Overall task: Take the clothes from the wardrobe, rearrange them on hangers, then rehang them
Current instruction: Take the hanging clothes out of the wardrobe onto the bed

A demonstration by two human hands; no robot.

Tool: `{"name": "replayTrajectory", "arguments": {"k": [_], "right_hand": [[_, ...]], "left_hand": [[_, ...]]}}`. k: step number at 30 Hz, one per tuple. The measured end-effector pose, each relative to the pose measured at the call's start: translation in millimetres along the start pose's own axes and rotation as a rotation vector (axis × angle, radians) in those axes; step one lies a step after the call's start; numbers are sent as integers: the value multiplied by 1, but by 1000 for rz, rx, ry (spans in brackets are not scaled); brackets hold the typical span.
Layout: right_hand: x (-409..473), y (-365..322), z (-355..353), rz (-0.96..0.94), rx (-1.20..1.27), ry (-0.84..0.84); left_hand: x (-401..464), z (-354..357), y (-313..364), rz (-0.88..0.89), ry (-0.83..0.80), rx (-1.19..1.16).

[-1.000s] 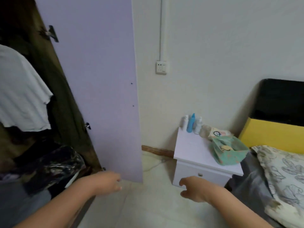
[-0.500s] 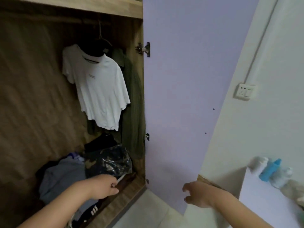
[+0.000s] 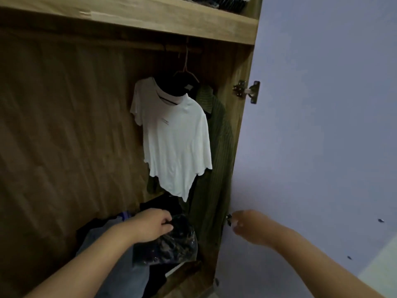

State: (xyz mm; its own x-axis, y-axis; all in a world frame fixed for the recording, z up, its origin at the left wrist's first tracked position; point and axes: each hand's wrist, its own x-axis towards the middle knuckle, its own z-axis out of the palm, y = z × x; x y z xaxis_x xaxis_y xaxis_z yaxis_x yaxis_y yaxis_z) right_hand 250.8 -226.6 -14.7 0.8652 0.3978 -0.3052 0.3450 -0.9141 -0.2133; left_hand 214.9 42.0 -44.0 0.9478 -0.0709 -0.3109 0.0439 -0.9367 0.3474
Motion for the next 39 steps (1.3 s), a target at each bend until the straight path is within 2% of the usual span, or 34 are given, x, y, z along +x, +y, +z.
{"name": "replayTrajectory", "arguments": {"k": [3, 10, 12, 14, 18, 22, 27, 35, 39], "right_hand": [[36, -21, -33, -46, 69, 167], [127, -97, -141, -123, 237, 782], [154, -117, -170, -129, 214, 905], [181, -132, -189, -88, 174, 927], [221, -147, -204, -16, 113, 842], [238, -159, -204, -109, 327, 830], [239, -175, -215, -181, 501, 990], [203, -156, -204, -263, 751, 960], [169, -126, -188, -245, 740, 958]], "left_hand": [[31, -28, -8, 57, 97, -23], [103, -117, -22, 224, 391, -33], [121, -141, -29, 253, 468, -44], [138, -161, -36, 271, 522, -89], [166, -189, -47, 293, 596, -180], [177, -206, -53, 403, 625, -292], [176, -224, -48, 520, 681, -296], [159, -232, -43, 511, 955, -248], [154, -232, -36, 420, 1090, -245]]}}
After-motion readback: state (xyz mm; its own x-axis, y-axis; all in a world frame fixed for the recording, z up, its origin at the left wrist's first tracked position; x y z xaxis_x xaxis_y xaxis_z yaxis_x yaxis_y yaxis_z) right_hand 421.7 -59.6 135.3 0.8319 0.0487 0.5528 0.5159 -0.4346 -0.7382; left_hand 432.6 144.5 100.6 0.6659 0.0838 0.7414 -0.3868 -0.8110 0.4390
